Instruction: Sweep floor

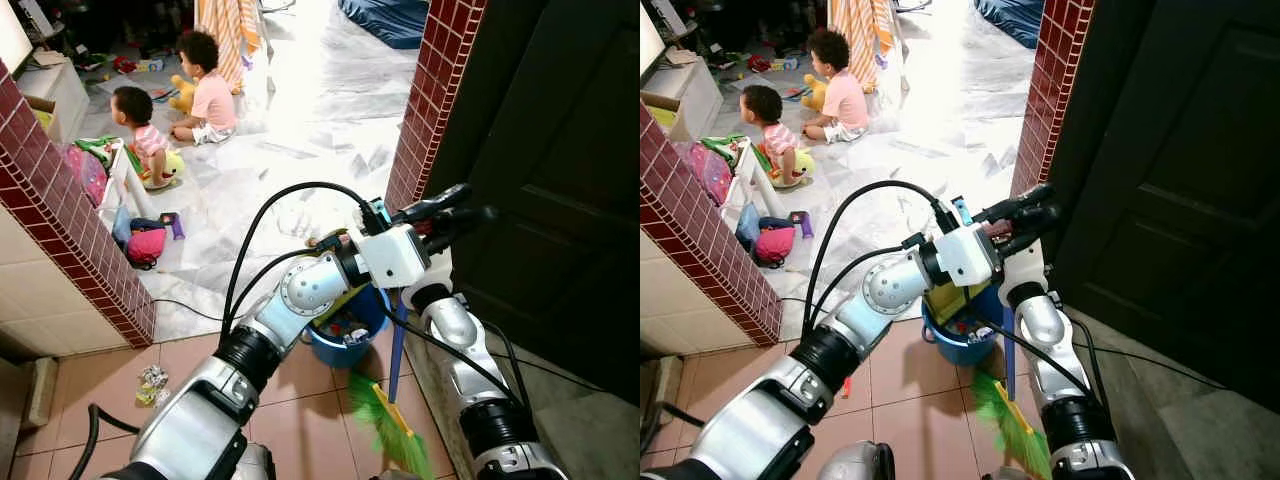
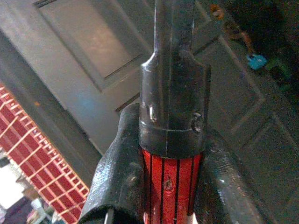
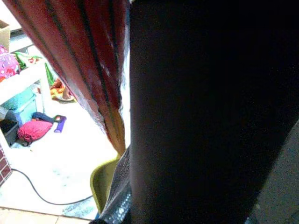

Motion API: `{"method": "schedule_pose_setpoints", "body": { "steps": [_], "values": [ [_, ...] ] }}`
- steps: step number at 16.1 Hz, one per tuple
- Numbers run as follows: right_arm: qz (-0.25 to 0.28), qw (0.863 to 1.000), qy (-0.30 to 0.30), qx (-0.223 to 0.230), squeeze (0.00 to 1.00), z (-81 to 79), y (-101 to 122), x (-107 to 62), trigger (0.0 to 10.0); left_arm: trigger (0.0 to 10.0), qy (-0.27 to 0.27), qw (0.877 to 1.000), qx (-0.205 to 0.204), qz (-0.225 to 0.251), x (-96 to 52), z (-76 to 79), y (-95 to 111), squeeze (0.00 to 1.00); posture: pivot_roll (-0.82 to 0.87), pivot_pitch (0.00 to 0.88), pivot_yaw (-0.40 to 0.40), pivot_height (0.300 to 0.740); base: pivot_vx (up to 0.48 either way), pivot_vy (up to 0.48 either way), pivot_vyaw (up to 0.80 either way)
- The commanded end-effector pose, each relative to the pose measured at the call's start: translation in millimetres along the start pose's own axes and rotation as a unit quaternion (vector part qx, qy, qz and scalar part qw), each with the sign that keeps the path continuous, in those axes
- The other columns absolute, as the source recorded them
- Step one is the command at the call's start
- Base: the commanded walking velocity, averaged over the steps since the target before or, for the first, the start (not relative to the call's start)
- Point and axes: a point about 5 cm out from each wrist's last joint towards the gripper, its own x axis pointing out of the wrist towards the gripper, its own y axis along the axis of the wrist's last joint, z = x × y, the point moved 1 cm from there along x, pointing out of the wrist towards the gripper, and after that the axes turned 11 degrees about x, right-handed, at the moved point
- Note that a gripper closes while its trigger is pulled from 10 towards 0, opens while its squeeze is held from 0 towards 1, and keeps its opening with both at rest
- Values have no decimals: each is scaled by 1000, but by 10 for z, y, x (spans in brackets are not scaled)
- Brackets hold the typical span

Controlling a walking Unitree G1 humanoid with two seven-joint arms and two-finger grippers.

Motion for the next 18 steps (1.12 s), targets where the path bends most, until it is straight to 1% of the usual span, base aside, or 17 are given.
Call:
{"method": "schedule_pose_setpoints", "body": {
  "steps": [1,2,3,4,5,6,7,8,9,10,11,13,14,15,16,17,18],
  "values": [
    [23,999,40,-20,0,-202,130,94,10000,10000,-127,990,33,53,154,280,181,0,-92,0,37,740,0,0,0],
    [23,999,40,-20,0,-202,132,102,10000,10000,-151,988,19,39,152,285,147,0,-90,0,38,740,0,0,0],
    [23,999,40,-20,0,-203,134,105,10000,10000,-167,985,23,27,149,271,115,0,-91,0,41,740,0,0,0],
    [25,999,39,-20,0,-198,134,108,10000,10000,-94,996,-2,-9,219,-20,12,0,-87,0,41,740,0,0,0],
    [23,999,38,-19,0,-194,128,110,10000,10000,-105,994,1,-29,215,-44,-58,0,-80,0,32,740,0,0,0],
    [22,999,45,-21,0,-225,127,113,10000,10000,-139,990,0,-20,197,77,-36,0,-81,0,31,740,0,0,0],
    [25,998,53,-26,0,-251,139,115,10000,10000,-135,991,-10,-14,205,102,-11,0,-85,0,35,740,0,0,0],
    [29,998,53,-31,0,-243,163,115,10000,10000,-135,990,-40,-13,224,123,12,0,-84,0,36,740,0,0,0],
    [31,998,44,-26,0,-213,182,112,10000,10000,-177,983,-39,-2,219,222,56,0,-81,0,34,740,0,0,0],
    [31,998,43,-25,0,-213,188,110,10000,10000,-155,987,-43,1,248,156,64,0,-83,0,37,740,0,0,0],
    [32,998,47,-27,0,-226,191,110,10000,10000,-184,983,-24,-4,259,161,49,0,-84,0,37,740,0,0,0],
    [31,998,52,-28,0,-246,186,118,10000,10000,-195,979,-56,-7,283,166,56,0,-82,0,35,740,0,0,0],
    [31,998,51,-28,0,-249,185,121,10000,10000,-182,980,-85,-11,310,155,67,0,-82,0,35,740,0,0,0],
    [31,998,50,-28,0,-254,183,125,10000,10000,-189,978,-90,-21,314,186,64,0,-81,0,39,740,0,0,0],
    [30,998,48,-28,0,-265,178,129,10000,10000,-117,972,-198,-53,381,87,14,0,-81,0,41,740,0,0,0],
    [30,998,48,-27,0,-268,177,128,10000,10000,-76,978,-175,-80,398,-37,-54,0,-84,0,44,740,0,0,0],
    [28,998,47,-26,0,-268,168,131,10000,10000,-138,979,-125,-87,345,55,-85,0,-79,0,39,740,0,0,0]
  ]
}}
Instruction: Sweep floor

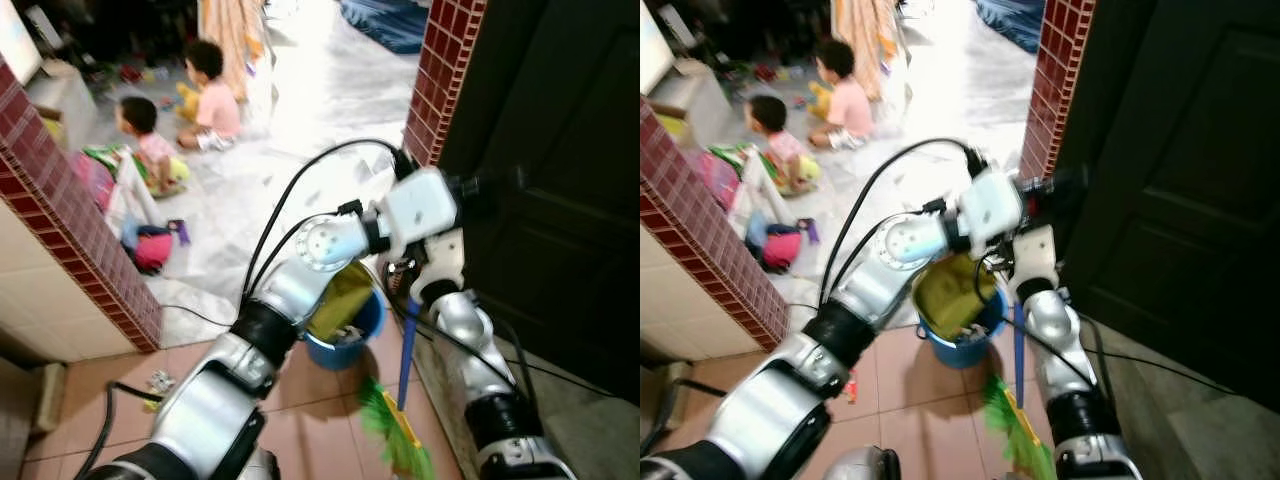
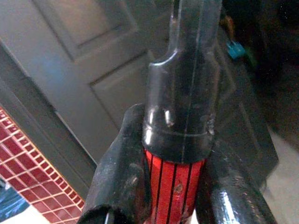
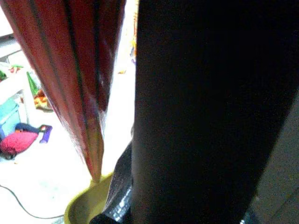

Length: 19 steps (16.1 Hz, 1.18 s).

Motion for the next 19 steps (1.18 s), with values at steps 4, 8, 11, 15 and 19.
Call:
{"method": "schedule_pose_setpoints", "body": {
  "steps": [4,8,11,15,19],
  "values": [
    [19,996,84,-28,0,-407,95,69,10000,10000,-125,992,-5,-24,35,408,-64,0,-82,0,44,740,0,0,0],
    [20,996,83,-29,0,-425,110,81,10000,10000,53,998,15,2,35,-108,104,0,-82,0,42,740,0,0,0],
    [17,996,81,-30,0,-404,85,87,10000,10000,194,981,15,17,-140,-637,233,0,-79,0,39,740,0,0,0],
    [12,996,84,-31,0,-402,39,103,10000,10000,375,921,89,47,-654,-1413,532,0,-67,0,27,740,0,0,0],
    [11,996,87,-33,0,-411,28,117,10000,10000,430,886,170,20,-1129,-1761,626,0,-55,0,17,740,0,0,0]
  ]
}}
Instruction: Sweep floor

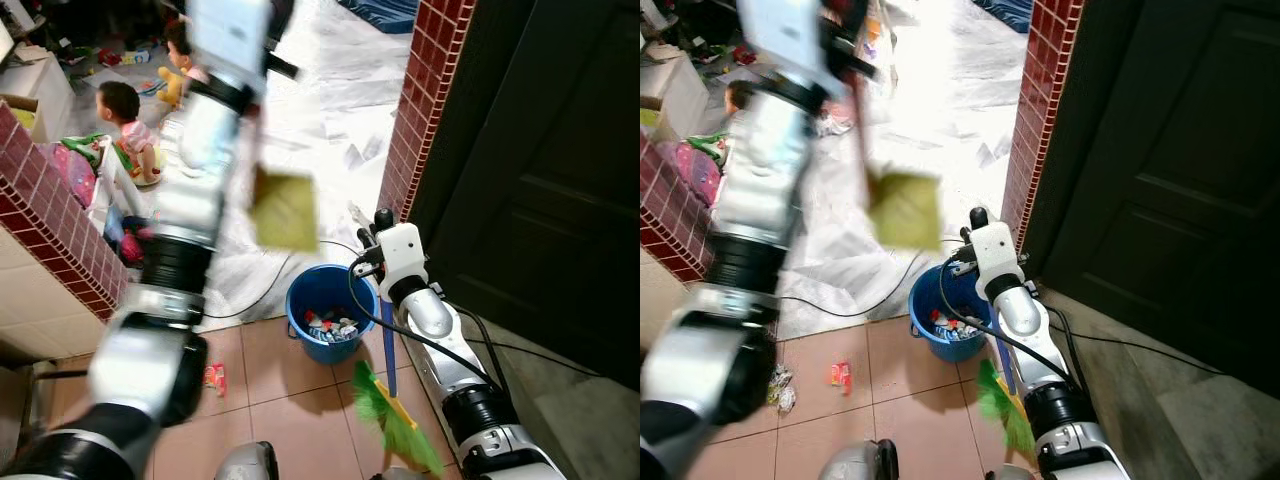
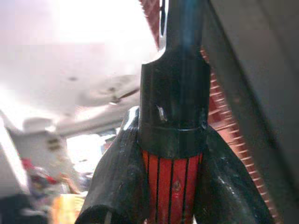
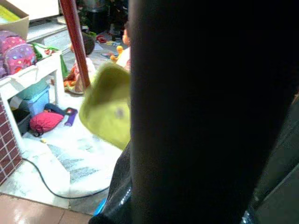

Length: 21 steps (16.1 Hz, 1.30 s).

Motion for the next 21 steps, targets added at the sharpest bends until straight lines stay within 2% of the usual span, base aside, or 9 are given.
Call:
{"method": "schedule_pose_setpoints", "body": {
  "steps": [1,4,8,11,14,15,17,18,21],
  "values": [
    [14,1000,9,-6,0,-14,65,35,10000,10000,17,999,27,29,22,-123,110,0,-53,0,15,740,0,0,0],
    [10,1000,10,-6,0,-7,26,17,10000,10000,19,999,20,-28,-281,-166,-163,0,-39,0,7,740,0,0,0],
    [8,1000,13,-5,0,-20,11,20,10000,10000,-90,983,1,-158,-981,313,-695,0,-29,0,5,740,0,0,0],
    [4,1000,16,0,0,-29,-7,3,10000,10000,-89,964,-43,-247,-1507,608,-966,0,-32,0,9,740,0,0,0],
    [2,999,28,14,0,-55,-9,-8,10000,10000,-54,947,-116,-293,-1733,775,-1051,0,-33,0,10,740,0,0,0],
    [8,998,52,40,0,-97,50,22,10000,10000,-85,930,-162,-317,-1883,999,-1079,0,-34,0,8,740,0,0,0],
    [10,995,82,54,0,-134,109,54,10000,10000,-85,925,-168,-330,-1955,1078,-1100,0,-36,0,9,740,0,0,0],
    [1,988,143,61,0,-191,188,102,10000,10000,-42,914,-184,-358,-2040,1067,-1162,0,-41,0,11,740,0,0,0],
    [-7,974,219,64,0,-251,274,96,10000,10000,-44,916,-185,-355,-2102,1086,-1156,0,-40,0,4,740,0,0,0]
  ]
}}
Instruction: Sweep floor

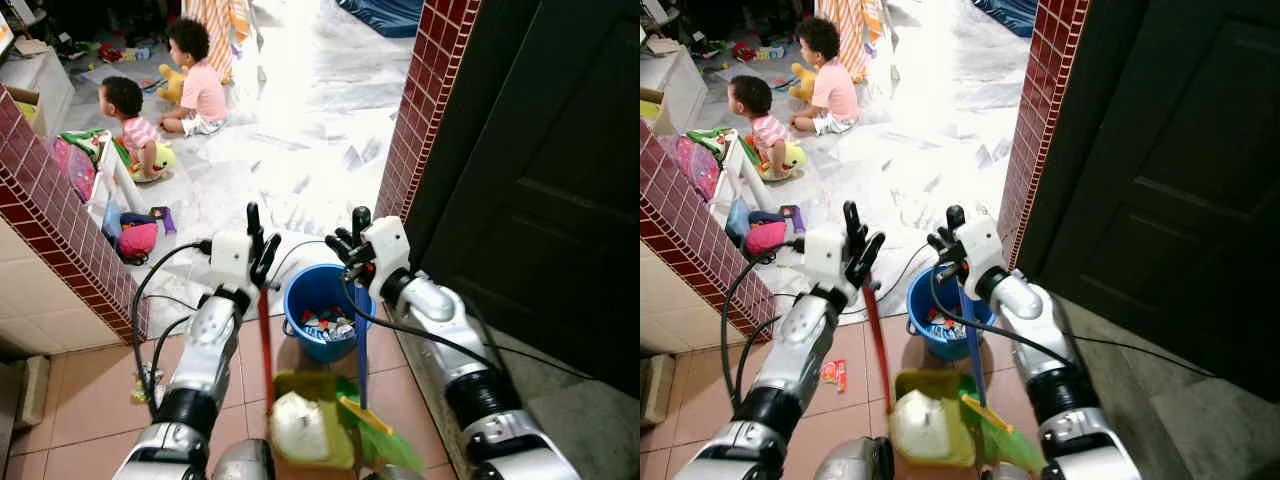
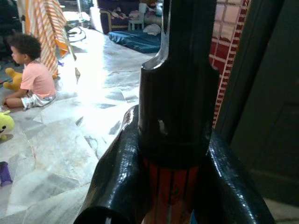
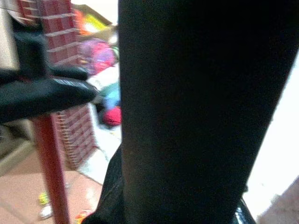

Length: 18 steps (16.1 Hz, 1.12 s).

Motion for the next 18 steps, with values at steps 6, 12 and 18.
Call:
{"method": "schedule_pose_setpoints", "body": {
  "steps": [6,12,18],
  "values": [
    [53,991,115,37,0,-332,297,113,10000,10000,51,988,139,40,1,-278,178,0,-38,0,-2,740,0,0,0],
    [145,988,-39,-26,0,-48,614,126,10000,10000,117,983,132,42,29,-412,219,0,-45,0,-4,740,0,0,0],
    [153,969,-189,-49,0,257,596,7,10000,10000,108,986,123,39,57,-299,201,0,-50,0,1,740,0,0,0]
  ]
}}
